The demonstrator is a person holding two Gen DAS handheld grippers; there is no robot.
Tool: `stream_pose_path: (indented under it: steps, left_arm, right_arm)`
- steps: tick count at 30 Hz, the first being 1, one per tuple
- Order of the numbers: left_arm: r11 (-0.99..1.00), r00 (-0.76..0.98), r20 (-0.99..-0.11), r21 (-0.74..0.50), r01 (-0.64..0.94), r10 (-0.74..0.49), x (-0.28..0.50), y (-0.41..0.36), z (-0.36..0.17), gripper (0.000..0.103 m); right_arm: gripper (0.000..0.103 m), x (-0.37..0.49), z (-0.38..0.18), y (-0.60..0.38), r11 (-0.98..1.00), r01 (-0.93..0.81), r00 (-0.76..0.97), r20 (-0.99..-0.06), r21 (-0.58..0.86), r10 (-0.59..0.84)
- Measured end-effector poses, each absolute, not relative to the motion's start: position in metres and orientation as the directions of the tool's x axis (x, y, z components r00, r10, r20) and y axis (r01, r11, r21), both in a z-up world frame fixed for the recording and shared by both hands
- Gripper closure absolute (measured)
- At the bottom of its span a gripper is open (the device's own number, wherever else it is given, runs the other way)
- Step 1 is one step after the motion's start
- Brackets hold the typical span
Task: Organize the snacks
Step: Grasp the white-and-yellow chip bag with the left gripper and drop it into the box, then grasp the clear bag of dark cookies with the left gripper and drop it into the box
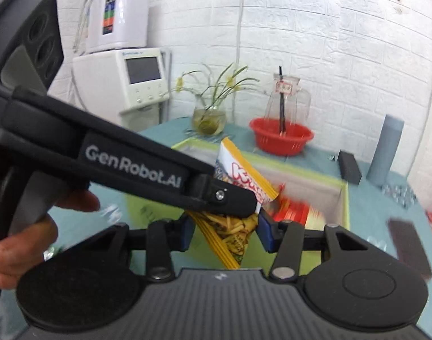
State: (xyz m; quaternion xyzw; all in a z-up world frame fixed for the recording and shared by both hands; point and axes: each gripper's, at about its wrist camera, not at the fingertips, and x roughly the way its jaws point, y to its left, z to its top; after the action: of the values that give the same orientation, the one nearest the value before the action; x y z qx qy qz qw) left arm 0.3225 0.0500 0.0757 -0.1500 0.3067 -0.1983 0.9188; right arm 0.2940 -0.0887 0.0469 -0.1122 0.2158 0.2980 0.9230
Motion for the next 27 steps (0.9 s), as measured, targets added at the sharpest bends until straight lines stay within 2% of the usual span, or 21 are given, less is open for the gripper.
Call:
stream_pose_path:
  steps: [6, 7, 9, 12, 14, 16, 19, 23, 27]
  left_arm:
    - [0.876, 0.682, -0.570, -0.419, 0.238, -0.458, 0.412, 0.047, 0.052, 0.092]
    - [0.873, 0.671, -0.577, -0.424, 0.240, -0.465, 0.420, 0.044, 0.047, 0.092]
    - [0.863, 0.648, -0.585, -0.432, 0.260, -0.488, 0.432, 0.036, 0.036, 0.091]
    - [0.853, 0.628, -0.592, -0.450, 0.263, -0.506, 0.438, 0.032, 0.023, 0.085]
    - [0.840, 0.633, -0.573, -0.475, 0.261, -0.521, 0.434, 0.036, 0.025, 0.074]
    - [0.849, 0.665, -0.552, -0.458, 0.262, -0.503, 0.419, 0.038, 0.039, 0.055]
    - [0.885, 0.744, -0.495, -0.366, 0.290, -0.448, 0.379, 0.041, 0.073, 0.042]
    - [0.902, 0.810, -0.417, -0.307, 0.302, -0.413, 0.308, 0.058, 0.099, 0.031]
    - [0.933, 0.852, -0.404, -0.272, 0.236, -0.333, 0.238, 0.076, 0.091, 0.030]
  right_arm:
    - [0.049, 0.378, 0.032, -0.080, 0.814, -0.574, 0.702, -0.562, -0.085, 0.437]
    - [0.047, 0.385, 0.028, -0.081, 0.814, -0.573, 0.698, -0.577, -0.096, 0.423]
    - [0.034, 0.390, 0.023, -0.087, 0.821, -0.566, 0.691, -0.590, -0.082, 0.417]
    - [0.029, 0.391, 0.019, -0.094, 0.814, -0.573, 0.686, -0.598, -0.093, 0.414]
    - [0.021, 0.388, 0.021, -0.095, 0.815, -0.570, 0.700, -0.583, -0.108, 0.412]
    - [0.016, 0.378, 0.029, -0.102, 0.814, -0.574, 0.706, -0.556, -0.087, 0.438]
    - [0.011, 0.345, 0.045, -0.114, 0.820, -0.563, 0.748, -0.485, -0.101, 0.454]
    - [0.010, 0.278, 0.045, -0.131, 0.818, -0.570, 0.760, -0.429, -0.080, 0.488]
    - [0.010, 0.221, 0.012, -0.131, 0.775, -0.628, 0.654, -0.489, 0.076, 0.578]
